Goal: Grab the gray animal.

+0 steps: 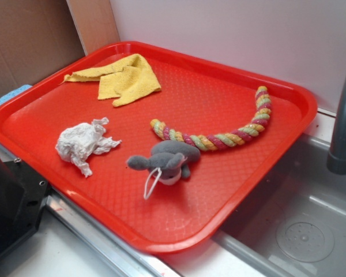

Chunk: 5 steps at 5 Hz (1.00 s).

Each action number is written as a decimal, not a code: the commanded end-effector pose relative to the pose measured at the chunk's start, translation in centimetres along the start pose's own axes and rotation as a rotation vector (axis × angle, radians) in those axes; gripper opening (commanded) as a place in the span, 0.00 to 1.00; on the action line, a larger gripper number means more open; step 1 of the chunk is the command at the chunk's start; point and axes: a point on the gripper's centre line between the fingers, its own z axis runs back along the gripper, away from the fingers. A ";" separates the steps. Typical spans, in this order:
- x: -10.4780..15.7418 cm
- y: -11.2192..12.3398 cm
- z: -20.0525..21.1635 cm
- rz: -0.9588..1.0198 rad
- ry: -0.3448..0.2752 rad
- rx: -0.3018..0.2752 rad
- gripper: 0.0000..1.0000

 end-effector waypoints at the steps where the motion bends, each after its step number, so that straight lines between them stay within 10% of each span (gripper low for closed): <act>1: 0.0 0.0 0.0 0.000 0.000 0.000 1.00; 5: 2.1 -7.4 -7.7 0.334 -0.025 -0.027 1.00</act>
